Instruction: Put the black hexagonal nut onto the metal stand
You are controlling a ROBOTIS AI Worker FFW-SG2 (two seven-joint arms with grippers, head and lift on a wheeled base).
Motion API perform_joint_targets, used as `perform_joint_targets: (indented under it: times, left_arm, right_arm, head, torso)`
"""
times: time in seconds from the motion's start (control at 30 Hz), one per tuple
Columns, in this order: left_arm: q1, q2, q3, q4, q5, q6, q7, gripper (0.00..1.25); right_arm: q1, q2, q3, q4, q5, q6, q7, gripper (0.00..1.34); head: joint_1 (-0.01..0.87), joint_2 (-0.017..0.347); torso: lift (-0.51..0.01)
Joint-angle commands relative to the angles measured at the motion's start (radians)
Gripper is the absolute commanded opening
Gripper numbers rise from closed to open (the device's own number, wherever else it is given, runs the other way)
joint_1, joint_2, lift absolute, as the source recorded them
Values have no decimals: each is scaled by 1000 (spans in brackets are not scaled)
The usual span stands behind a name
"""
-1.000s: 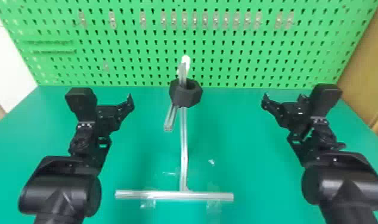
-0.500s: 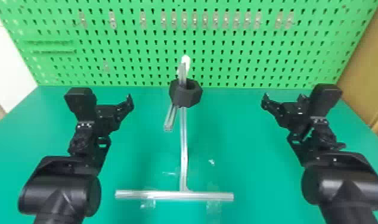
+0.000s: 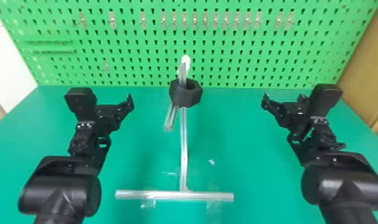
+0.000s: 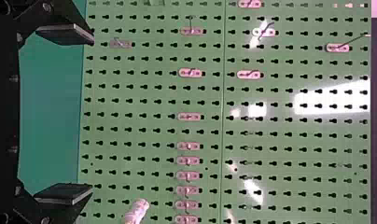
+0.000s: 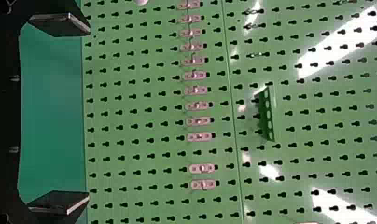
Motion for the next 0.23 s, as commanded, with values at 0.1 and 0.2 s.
perform_joint_targets:
  times: [0.1,0.2]
  left_arm:
    - [0,0,0,0,0,0,0,1092]
    - [0,0,0,0,0,0,0,1092]
  right_arm:
    - [0,1,-1,0,-2,0,0,1269]
    - [0,1,0,0,-2,0,0,1269]
  head:
    - [693,81]
    - [693,81]
  torso:
    - [-1]
    - [-1]
